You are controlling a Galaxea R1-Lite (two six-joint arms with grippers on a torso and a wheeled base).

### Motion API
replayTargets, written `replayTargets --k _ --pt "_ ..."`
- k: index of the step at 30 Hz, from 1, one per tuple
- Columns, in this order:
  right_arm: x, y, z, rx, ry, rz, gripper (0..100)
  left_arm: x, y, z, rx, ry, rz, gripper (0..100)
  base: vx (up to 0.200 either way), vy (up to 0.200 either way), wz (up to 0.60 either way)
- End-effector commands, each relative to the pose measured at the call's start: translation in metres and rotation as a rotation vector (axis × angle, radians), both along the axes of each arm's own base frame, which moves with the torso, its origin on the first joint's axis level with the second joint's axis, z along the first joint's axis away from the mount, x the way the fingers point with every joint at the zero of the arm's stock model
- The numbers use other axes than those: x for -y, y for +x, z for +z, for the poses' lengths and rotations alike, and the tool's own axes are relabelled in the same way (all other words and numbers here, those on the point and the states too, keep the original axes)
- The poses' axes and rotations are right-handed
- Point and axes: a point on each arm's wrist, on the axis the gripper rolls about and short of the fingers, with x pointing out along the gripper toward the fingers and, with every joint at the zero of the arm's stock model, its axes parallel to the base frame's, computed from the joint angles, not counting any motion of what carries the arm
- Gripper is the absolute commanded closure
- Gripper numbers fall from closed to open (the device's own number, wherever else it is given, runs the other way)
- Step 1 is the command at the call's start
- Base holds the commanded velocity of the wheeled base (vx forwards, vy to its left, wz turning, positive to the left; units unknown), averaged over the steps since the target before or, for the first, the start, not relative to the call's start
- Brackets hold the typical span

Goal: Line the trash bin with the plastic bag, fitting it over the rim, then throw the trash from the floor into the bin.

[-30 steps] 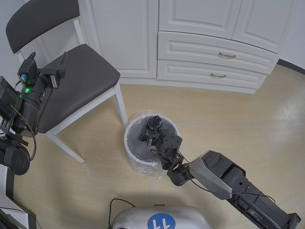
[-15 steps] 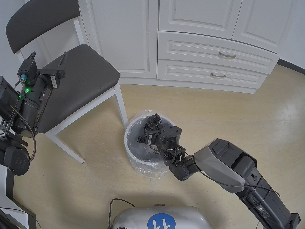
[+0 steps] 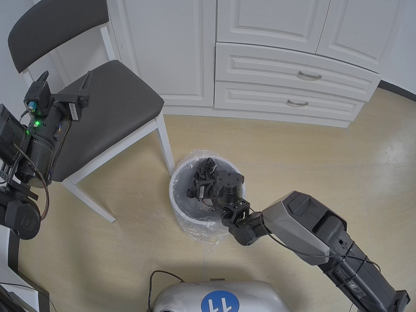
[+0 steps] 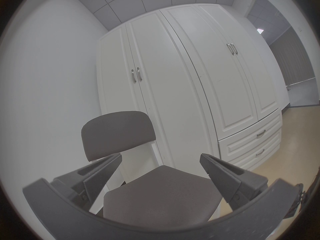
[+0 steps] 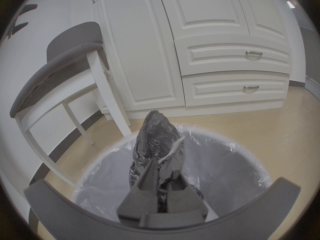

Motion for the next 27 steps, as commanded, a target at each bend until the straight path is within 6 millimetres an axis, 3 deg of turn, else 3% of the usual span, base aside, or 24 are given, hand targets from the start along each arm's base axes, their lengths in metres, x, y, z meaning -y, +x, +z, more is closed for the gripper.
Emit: replayTargets --k 1,10,22,23,27 --pt "0.003 0.001 -0.018 -0.023 -0.02 -0.006 100 0.0 0.0 0.0 0.0 0.0 0.001 0 0.0 0.0 0.0" --pt "0.008 0.002 -0.037 -0.06 -0.057 -0.011 100 0.001 0.002 -0.002 -0.009 0.008 0.002 0 0.0 0.0 0.0" --pt "0.005 0.001 -0.031 -0.04 -0.04 -0.005 100 0.001 0.003 -0.004 -0.014 0.017 0.003 0 0.0 0.0 0.0" --pt "0.004 0.0 -0.03 -0.04 -0.04 -0.004 0 0.001 0.003 -0.004 -0.014 0.017 0.003 0 0.0 0.0 0.0" --pt "0.002 0.0 -0.028 -0.034 -0.035 -0.001 0 0.001 0.003 -0.004 -0.014 0.017 0.003 0 0.0 0.0 0.0"
